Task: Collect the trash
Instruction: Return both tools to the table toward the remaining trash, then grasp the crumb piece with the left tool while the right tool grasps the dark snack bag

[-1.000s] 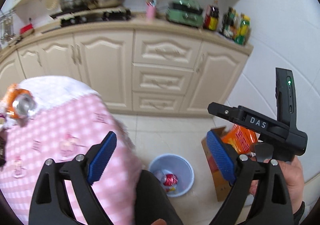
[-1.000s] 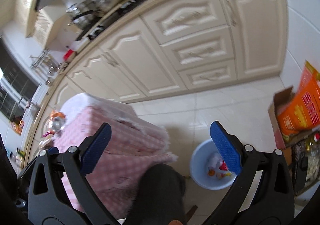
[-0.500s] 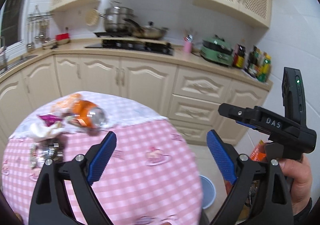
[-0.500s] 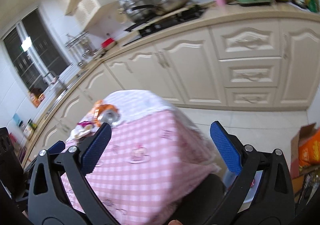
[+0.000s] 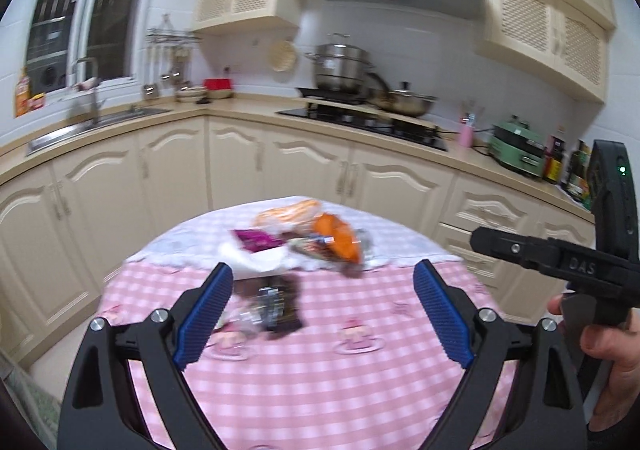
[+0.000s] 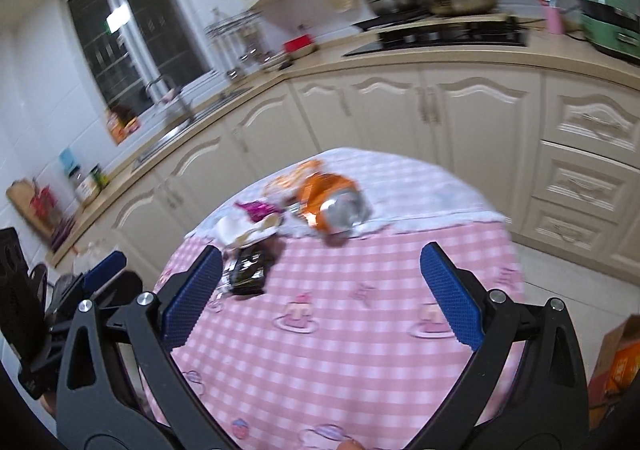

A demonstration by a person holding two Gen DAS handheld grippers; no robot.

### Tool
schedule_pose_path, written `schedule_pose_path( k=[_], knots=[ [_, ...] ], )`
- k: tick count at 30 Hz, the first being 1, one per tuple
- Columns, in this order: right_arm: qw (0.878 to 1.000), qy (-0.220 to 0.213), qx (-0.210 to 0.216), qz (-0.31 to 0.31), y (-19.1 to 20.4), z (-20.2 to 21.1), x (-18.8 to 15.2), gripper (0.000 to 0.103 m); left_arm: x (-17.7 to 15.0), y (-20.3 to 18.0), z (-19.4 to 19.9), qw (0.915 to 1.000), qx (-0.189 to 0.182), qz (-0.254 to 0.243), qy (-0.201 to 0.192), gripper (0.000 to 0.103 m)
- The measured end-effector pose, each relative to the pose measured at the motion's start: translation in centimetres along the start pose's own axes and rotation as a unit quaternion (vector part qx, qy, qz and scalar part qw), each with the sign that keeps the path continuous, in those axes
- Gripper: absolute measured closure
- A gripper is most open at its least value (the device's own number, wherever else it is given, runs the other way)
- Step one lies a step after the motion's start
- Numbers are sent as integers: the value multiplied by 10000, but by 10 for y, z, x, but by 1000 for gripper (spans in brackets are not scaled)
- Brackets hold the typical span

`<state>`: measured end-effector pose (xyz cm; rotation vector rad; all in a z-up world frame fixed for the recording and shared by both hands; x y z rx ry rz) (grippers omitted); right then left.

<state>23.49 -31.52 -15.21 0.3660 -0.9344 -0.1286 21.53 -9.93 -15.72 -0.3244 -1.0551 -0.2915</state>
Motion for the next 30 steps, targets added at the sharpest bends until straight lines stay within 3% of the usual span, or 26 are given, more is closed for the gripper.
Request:
schedule_pose_path(
  k=[6,13,18,27,30],
  knots=[
    [9987,401,187,254,33,-36,-21,6,-42,70,19,9969,750,78,207,13],
    [9959,793,260,336,58,-77,-45,6,-121,158,36,9839,1471,340,953,13],
    [9938,987,241,457,74,-100,-59,6,-144,175,38,9814,1520,375,1114,13],
    [9898,1290,55,609,78,-137,-73,6,-152,159,23,9837,1310,131,1225,14],
    [9888,1369,68,586,79,-151,-74,6,-155,153,17,9851,1116,80,1304,36]
  ],
)
Point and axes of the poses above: each gripper's, at about its wrist camera, not at the fingertips, and z roughly against the way its jaws point, y to its left, x to its top, the point moved 8 cm from there along -z, roughly the way its jaws point
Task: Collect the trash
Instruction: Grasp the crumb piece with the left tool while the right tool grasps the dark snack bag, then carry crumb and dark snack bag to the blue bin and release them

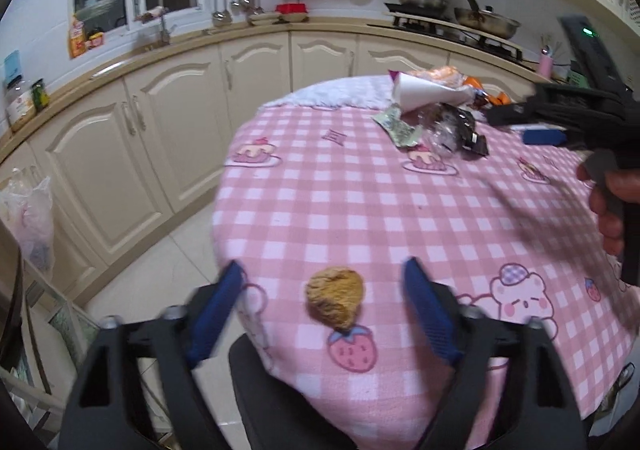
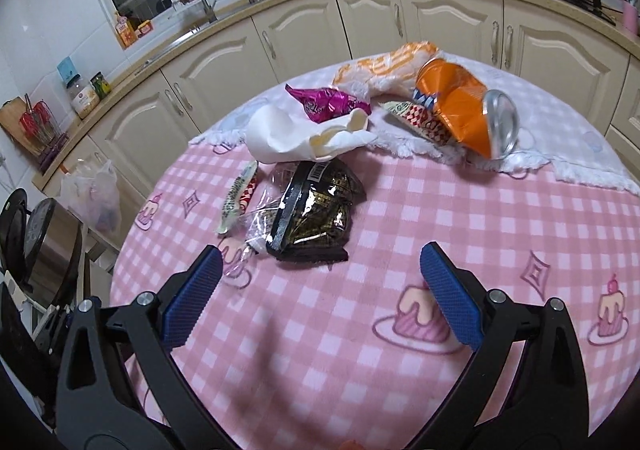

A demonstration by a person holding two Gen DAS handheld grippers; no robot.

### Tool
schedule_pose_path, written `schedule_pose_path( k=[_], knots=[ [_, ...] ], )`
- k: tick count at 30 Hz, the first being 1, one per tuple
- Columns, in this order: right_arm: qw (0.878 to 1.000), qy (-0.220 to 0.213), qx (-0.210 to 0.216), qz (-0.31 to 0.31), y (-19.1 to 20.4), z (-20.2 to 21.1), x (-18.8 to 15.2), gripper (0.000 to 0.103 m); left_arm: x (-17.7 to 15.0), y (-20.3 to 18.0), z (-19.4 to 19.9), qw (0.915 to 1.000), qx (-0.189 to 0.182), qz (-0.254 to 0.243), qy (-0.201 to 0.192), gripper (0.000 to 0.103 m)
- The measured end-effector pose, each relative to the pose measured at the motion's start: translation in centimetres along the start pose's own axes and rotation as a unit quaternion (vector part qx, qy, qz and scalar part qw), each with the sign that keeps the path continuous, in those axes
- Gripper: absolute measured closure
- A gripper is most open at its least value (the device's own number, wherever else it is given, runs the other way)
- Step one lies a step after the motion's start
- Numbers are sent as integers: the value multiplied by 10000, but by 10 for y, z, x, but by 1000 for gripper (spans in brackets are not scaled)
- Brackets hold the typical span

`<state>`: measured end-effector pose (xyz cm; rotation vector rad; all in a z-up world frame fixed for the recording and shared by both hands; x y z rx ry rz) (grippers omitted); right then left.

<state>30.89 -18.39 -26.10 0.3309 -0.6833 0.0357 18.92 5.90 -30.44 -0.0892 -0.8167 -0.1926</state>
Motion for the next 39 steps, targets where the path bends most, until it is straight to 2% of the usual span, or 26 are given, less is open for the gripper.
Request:
schedule_pose_path(
  k=[1,2,3,4,6,9,11,18,23,33,39],
  knots=[
    [10000,7,5,-12,0,-4,3,6,0,-2,-1,10000,14,-51,-6,43],
    [10000,1,9,-41,0,-8,6,6,1,-4,-2,9999,27,-115,-25,57],
    [10000,2,19,-91,-2,-13,10,6,1,-6,-2,9999,-9,-150,-24,64],
    [9999,53,33,-126,-3,-21,14,7,3,-8,-2,9999,-74,-133,-19,77],
    [9996,183,81,-200,-6,-34,17,19,4,-10,-3,9998,-168,-92,-2,78],
    [9984,246,310,-413,-12,-39,21,56,6,-12,-5,9998,-209,-54,-15,79],
    [9976,235,430,-483,-17,-33,20,67,6,-12,-5,9997,-263,6,-18,79],
    [9971,82,514,-562,-35,-5,9,69,12,-20,-5,9991,-393,102,-86,79],
    [9944,-101,773,-712,-46,22,3,69,20,-32,-2,9986,-488,101,-200,79],
    [9928,-547,756,-752,-59,70,-2,69,39,-57,12,9970,-620,-12,-456,79],
    [9917,-879,707,-621,-69,104,0,69,64,-84,23,9945,-771,-79,-705,79]
  ],
)
Point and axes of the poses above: each gripper's, at about its wrist camera, not at the fingertips, and z roughly against the way its jaws point, y to its left, x to its top, the point moved 8 cm from there along -z, roughly the way its jaws point
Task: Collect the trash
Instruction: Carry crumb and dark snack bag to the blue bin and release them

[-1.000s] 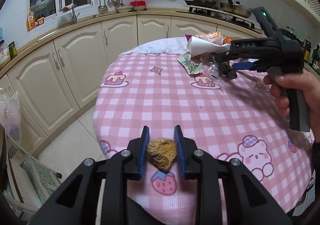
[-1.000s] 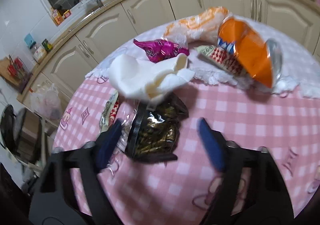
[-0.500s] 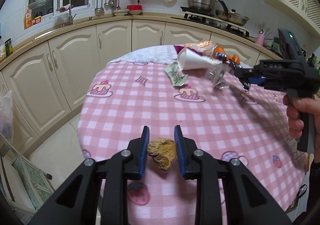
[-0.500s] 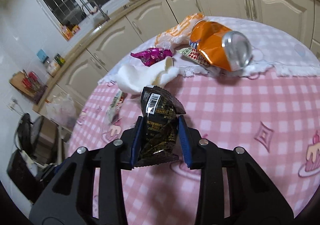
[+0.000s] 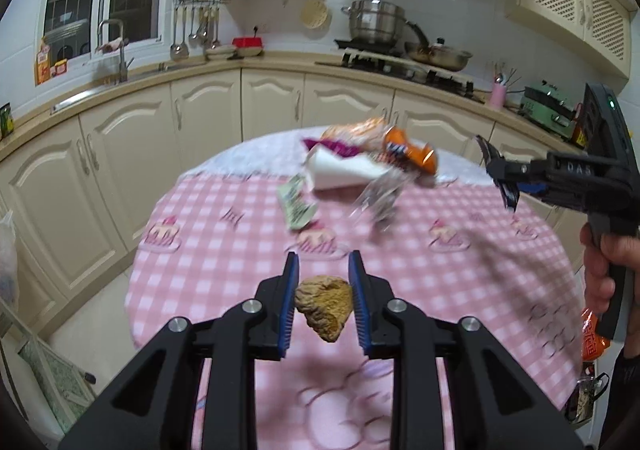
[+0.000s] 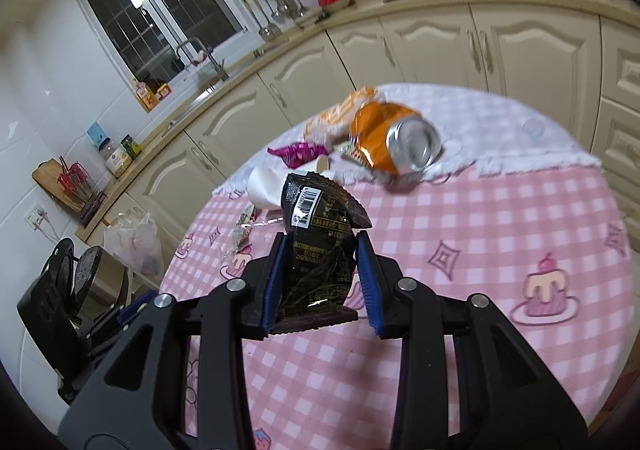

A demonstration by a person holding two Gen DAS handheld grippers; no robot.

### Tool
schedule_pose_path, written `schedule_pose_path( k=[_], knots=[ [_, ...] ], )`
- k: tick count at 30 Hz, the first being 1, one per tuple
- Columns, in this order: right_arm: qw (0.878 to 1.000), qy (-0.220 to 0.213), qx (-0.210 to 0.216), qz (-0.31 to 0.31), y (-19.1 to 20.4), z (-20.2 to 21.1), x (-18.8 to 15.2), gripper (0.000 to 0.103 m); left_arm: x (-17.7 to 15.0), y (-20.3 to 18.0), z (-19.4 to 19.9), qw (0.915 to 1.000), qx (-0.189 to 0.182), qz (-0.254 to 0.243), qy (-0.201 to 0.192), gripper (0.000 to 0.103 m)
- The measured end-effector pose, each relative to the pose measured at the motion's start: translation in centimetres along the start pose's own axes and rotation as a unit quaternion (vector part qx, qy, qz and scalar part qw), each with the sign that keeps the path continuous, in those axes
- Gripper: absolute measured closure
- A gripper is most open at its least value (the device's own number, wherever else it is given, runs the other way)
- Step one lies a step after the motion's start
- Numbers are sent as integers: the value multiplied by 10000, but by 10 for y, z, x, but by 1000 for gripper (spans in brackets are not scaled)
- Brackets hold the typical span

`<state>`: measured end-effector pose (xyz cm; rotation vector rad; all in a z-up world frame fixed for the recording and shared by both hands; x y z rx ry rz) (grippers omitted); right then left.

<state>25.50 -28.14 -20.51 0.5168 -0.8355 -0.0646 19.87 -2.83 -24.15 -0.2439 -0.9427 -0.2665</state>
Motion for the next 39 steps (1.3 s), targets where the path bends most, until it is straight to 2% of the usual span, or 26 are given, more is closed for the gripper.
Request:
schedule_pose_path(
  k=[6,13,20,25,28,31,35,39],
  knots=[
    [9997,-258,2,40,-10,32,4,69,26,-38,-1,9995,-245,-58,-207,79],
    [9980,-609,-163,10,-32,78,11,69,50,-100,-5,9970,-608,-312,-352,79],
    [9941,-983,-445,-144,-71,132,13,69,59,-162,-11,9926,-996,-564,-394,79],
    [9890,-1214,-754,-372,-110,173,8,69,60,-212,-20,9879,-1352,-708,-272,79],
    [9844,-1279,-1037,-616,-145,195,-4,69,53,-248,-31,9833,-1608,-850,-107,79],
    [9760,-1271,-1403,-1078,-195,218,-27,69,39,-293,-45,9757,-1913,-1061,120,79],
    [9578,-1146,-1903,-1822,-271,242,-73,69,10,-358,-68,9610,-2337,-1370,562,79],
    [9408,-987,-2166,-2413,-327,254,-116,69,-26,-418,-89,9449,-2641,-1660,989,79]
  ],
)
Point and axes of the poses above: each gripper's, at about its wrist camera, not at the fingertips, and z roughly against the way its jaws point, y to its left, x to its top, the point moved 8 cm from there along -z, roughly the way its jaws point
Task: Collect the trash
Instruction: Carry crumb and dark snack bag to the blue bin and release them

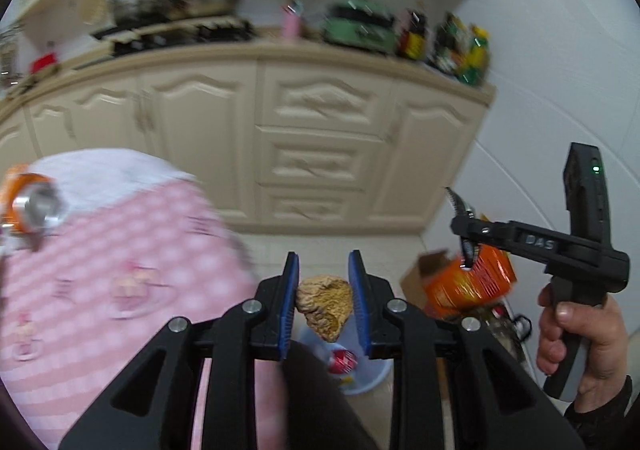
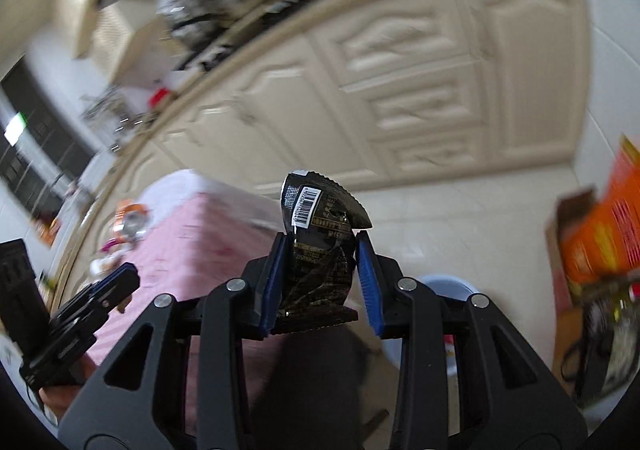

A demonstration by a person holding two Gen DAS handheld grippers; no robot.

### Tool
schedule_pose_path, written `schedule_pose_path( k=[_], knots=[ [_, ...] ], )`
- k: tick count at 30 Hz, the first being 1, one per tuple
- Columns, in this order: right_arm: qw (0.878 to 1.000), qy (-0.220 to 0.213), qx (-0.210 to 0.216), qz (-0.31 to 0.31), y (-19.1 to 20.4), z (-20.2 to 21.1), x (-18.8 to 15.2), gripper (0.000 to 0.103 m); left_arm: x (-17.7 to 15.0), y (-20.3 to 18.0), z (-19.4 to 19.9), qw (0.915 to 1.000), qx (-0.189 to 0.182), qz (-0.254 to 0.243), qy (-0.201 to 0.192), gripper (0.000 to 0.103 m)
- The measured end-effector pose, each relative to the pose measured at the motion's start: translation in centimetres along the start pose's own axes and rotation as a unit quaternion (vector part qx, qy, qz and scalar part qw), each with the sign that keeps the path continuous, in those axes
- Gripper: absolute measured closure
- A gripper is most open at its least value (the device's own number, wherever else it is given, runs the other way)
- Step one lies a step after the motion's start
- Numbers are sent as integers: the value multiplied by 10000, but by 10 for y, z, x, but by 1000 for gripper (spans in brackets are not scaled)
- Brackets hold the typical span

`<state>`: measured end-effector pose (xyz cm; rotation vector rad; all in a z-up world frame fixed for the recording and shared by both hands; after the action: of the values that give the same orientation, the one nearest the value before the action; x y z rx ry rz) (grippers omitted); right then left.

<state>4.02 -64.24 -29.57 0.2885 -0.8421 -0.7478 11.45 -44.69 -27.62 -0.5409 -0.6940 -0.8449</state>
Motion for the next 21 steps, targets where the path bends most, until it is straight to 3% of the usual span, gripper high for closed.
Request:
schedule_pose_path(
  k=[6,13,16,18,19,20,21],
  knots=[
    [9976,363,-284,-510,-65,-29,-22,69,-24,-45,-76,9971,-324,-162,664,79],
    [9918,797,-374,-928,-103,-66,-49,68,-56,-54,-150,9902,-309,-19,1361,79],
    [9891,905,-436,-1074,-114,-79,-55,54,-67,-56,-174,9859,-362,60,1635,78],
    [9881,935,-416,-1147,-121,-84,-58,39,-70,-55,-184,9834,-329,103,1784,60],
    [9875,933,-439,-1194,-124,-84,-58,25,-71,-52,-188,9831,-219,159,1810,32],
    [9869,919,-498,-1233,-128,-83,-58,15,-68,-49,-188,9846,-101,197,1732,19],
    [9865,886,-568,-1257,-132,-81,-58,13,-66,-46,-185,9866,-19,215,1615,18]
  ],
)
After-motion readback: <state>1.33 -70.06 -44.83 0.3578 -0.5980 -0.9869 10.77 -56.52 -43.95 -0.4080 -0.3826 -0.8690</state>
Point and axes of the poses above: each gripper's, at about its wrist camera, not at the fingertips, and z roughly against the way its jaws point, y to its left, x to its top, the point moved 8 cm from there along -z, roughly the way its jaws point
